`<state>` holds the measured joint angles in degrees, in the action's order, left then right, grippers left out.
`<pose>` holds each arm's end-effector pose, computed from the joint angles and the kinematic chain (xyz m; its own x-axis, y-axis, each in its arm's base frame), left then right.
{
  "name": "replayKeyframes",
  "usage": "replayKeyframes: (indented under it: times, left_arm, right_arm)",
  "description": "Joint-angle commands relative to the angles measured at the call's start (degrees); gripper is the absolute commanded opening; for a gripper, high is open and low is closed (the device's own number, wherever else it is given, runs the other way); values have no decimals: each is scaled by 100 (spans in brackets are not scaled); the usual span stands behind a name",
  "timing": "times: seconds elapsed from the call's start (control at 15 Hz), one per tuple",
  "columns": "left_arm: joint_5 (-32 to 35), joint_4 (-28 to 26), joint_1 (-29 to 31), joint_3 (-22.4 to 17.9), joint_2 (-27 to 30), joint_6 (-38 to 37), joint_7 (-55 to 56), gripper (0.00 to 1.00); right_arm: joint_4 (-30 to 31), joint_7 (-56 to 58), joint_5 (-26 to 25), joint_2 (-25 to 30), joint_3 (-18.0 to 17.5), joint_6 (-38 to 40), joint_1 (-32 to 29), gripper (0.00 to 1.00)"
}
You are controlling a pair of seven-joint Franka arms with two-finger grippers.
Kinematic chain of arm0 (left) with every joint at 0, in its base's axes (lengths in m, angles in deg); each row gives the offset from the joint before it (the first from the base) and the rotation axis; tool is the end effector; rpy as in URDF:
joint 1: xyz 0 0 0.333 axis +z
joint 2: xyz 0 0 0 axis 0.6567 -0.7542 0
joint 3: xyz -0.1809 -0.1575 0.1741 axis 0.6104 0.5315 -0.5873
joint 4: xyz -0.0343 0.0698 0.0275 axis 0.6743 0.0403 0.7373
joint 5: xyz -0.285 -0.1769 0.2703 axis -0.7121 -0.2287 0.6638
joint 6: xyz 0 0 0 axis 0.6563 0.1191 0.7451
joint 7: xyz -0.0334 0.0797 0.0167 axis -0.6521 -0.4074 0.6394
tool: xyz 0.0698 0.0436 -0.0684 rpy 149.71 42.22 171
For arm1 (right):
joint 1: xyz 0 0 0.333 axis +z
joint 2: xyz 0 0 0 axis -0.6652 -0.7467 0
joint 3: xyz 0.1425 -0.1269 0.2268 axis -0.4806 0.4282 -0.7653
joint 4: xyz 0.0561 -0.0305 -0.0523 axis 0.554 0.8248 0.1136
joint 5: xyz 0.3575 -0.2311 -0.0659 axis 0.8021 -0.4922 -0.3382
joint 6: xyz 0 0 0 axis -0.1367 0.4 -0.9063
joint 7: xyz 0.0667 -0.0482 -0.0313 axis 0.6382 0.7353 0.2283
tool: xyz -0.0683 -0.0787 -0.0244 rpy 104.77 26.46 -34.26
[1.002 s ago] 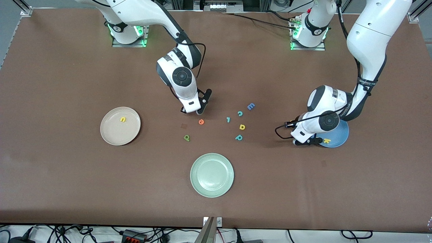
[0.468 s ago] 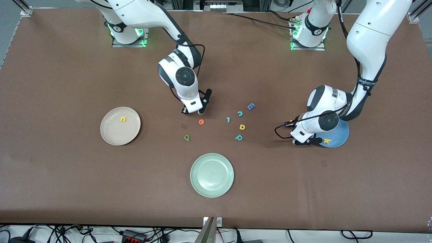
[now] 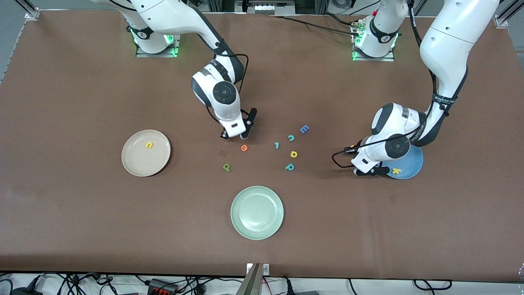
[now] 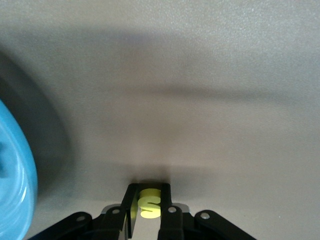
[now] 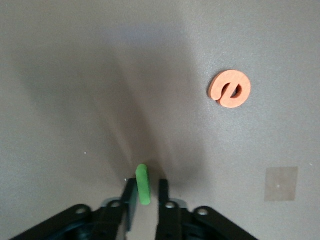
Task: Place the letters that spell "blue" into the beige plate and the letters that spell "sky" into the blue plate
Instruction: 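Grasp the s with the left gripper while the right gripper grasps the l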
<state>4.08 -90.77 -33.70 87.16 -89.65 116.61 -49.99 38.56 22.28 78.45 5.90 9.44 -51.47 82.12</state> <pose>0.5898 -0.1506 0.1210 0.9535 0.1139 -0.2792 0.1198 -0.9928 0.0040 0.4762 0.4156 0.1286 0.3176 0.9431 -0.0988 0.9465 -0.3215 -0.0268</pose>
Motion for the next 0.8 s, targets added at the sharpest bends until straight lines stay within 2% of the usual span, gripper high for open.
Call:
replayKeyframes:
  times: [0.0,0.2,0.33,0.53,0.67,0.73]
  left_arm:
    - [120,-107,48,72,72,-7,-70,6]
    - [120,129,13,89,134,-339,-70,6]
    - [120,542,21,247,125,-997,-70,6]
    - [129,1087,4,239,125,-1666,-184,6]
    - [146,1238,100,160,125,-1957,-665,6]
    - [712,1186,1101,108,-66,-1663,-2739,14]
  right_arm:
    - [23,-13,-50,41,-24,-17,-43,0]
    - [14,-459,-32,120,-16,-17,-139,0]
    - [23,-907,-32,295,-15,18,-288,0]
    - [14,-1593,-32,673,2,675,-727,0]
    - [14,-1910,-58,885,72,1035,-1166,0]
    - [40,-1955,-58,990,159,1594,-2638,0]
